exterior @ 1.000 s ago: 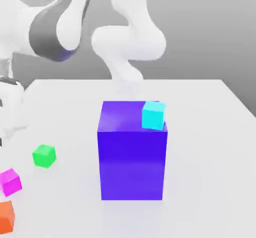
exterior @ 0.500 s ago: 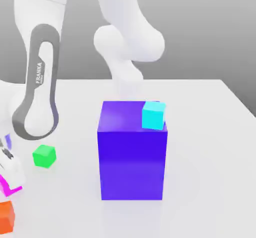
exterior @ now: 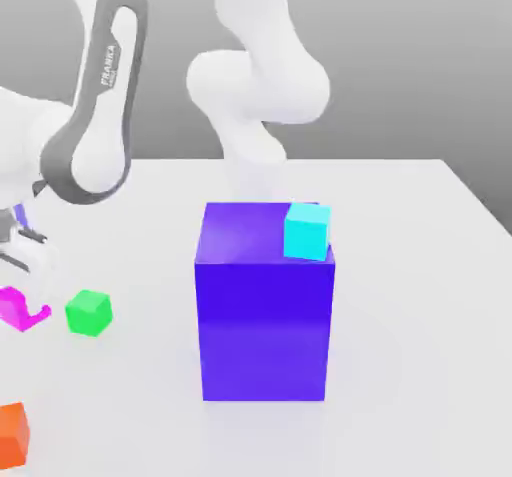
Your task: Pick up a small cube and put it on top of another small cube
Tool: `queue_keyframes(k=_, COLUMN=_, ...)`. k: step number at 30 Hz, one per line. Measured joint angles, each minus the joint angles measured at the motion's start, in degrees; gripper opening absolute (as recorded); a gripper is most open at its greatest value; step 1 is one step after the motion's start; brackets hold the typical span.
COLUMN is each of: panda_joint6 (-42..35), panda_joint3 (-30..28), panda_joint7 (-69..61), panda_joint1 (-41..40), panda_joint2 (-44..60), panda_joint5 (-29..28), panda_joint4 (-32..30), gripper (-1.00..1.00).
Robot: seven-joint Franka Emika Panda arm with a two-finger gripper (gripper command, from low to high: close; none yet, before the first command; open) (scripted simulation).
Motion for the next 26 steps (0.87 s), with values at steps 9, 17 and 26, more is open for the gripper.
queue_keyframes(k=9, panda_joint6=-1.59, panda_joint3=-1.94, panda_joint7=-21.15, panda_joint1=-2.72, panda_joint2=-13.59, panda_joint5=-9.66, panda_joint4=-11.48, gripper=-1.00)
queue_keyframes(k=17, panda_joint6=2.97, panda_joint3=-5.48, panda_joint7=-35.78, panda_joint1=3.47, panda_joint2=-9.50, panda_joint5=2.55, panda_joint4=-13.48, gripper=-1.00)
queue_keyframes(k=26, panda_joint6=10.72, panda_joint3=-5.44, panda_joint7=-42.82, panda_joint1=6.05, panda_joint2=-0.83, panda_joint5=12.51, panda_joint4=-13.03, gripper=-1.00)
